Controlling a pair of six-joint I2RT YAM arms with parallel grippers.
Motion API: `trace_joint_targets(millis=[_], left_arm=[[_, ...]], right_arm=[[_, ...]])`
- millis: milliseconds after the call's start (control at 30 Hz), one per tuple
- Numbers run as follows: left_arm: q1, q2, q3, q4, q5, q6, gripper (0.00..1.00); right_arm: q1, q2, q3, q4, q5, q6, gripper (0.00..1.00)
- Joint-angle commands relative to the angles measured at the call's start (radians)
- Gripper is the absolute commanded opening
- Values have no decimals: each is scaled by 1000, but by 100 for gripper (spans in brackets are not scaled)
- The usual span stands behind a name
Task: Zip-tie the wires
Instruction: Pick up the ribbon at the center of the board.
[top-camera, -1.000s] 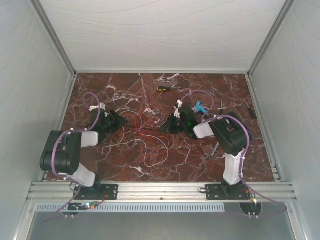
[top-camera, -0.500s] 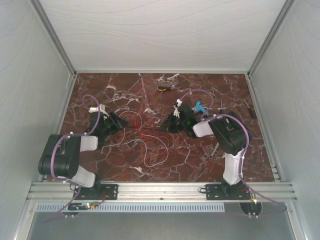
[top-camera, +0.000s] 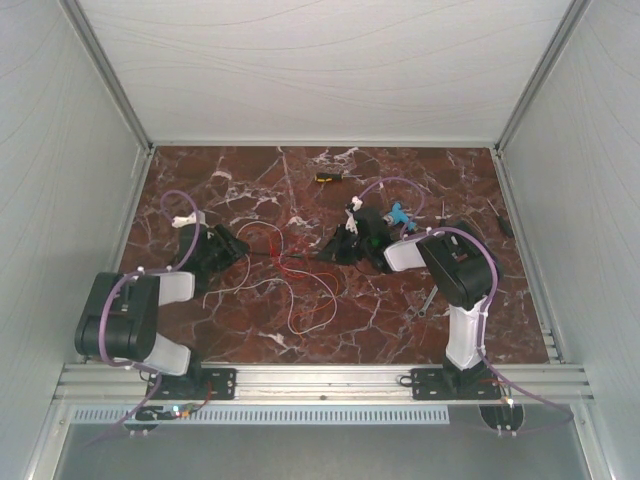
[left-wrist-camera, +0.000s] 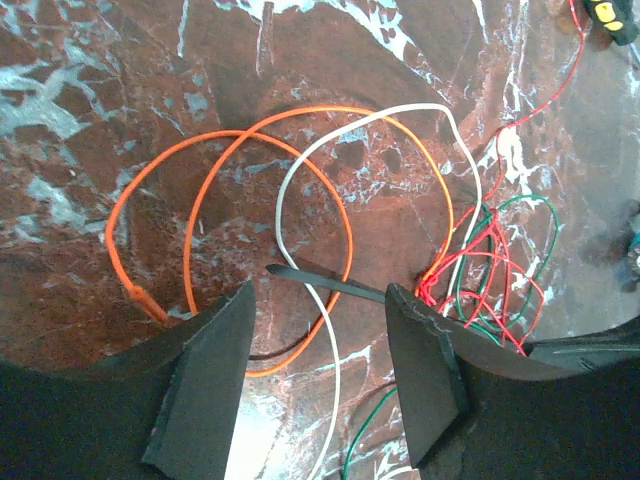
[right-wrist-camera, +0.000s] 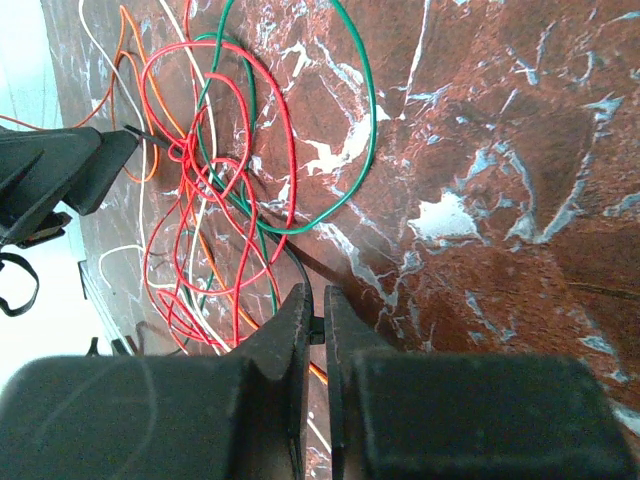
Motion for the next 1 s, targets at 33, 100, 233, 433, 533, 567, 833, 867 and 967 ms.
trace_joint_targets(millis=[33,100,233,433,533,567,833,867,967], left_arm=[[5,-11,56,-35,-70,50,58],[5,-5,55,-30,-68,49,60],[5,26,81,-21,-44,50,60],[5,77,114,13,-6,52,57],[5,77,109,27,3,58,57],[5,74,104,36,10,61,57],[5,46,67,104,52,87,52],[4,40,64,107,53,88,52],[5,22,57,115,55,93,51]], right_arm=[[-10,41,12,-81,30,-9,0],[-9,45,13,-80,26,-5,0],[-10,55,14,-78,23,-3,0],[-10,62,18,-86,17,-5,0],[-10,63,22,-93,21,-7,0],[-11,63,24,-94,20,-7,0],[-10,75,37,-101,18,-3,0],[-10,75,37,-103,18,-5,0],[-10,75,42,-110,20,-5,0]])
